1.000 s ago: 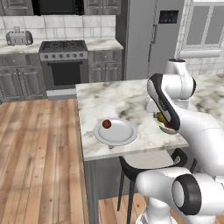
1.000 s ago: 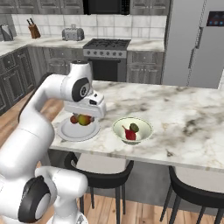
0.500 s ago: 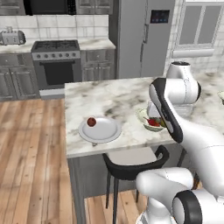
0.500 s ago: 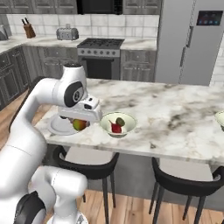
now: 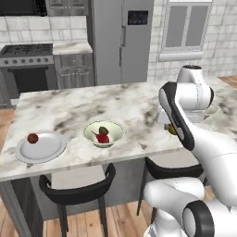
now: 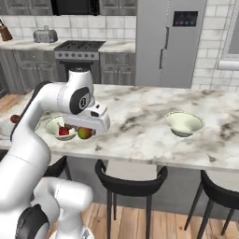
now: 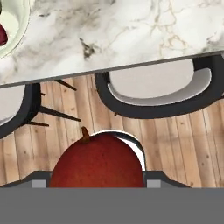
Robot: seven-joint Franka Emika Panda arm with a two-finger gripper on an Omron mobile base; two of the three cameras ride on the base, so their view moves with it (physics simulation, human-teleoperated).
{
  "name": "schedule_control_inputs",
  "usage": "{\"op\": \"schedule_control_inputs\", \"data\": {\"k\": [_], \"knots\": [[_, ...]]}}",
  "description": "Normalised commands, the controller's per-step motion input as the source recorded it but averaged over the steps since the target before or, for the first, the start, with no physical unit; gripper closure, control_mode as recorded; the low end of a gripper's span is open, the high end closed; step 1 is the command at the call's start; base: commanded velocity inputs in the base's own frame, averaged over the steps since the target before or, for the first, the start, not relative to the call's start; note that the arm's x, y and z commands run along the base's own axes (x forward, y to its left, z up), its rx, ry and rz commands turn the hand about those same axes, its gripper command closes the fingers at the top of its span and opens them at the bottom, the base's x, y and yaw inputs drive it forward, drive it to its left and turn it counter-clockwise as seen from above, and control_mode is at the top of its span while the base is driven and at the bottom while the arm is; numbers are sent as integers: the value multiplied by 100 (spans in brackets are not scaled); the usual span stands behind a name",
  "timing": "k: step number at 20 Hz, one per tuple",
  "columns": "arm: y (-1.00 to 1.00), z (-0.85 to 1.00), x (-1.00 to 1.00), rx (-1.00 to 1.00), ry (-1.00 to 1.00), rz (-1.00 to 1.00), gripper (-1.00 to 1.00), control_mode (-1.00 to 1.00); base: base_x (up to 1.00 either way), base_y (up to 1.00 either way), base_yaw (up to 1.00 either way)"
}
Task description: Take the fruits from the plate on the dining counter and place two fruits in each bowl.
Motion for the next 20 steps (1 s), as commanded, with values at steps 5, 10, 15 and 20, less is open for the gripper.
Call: {"op": "schedule_control_inputs", "data": {"k": [5, 10, 15, 20], "knots": [[0, 0, 0, 0, 0, 0, 100, 100, 23, -100, -9], [0, 0, 0, 0, 0, 0, 100, 100, 25, -100, -6], [0, 0, 0, 0, 0, 0, 100, 100, 49, -71, 10], [0, 0, 0, 0, 0, 0, 100, 100, 63, -41, 24]]}}
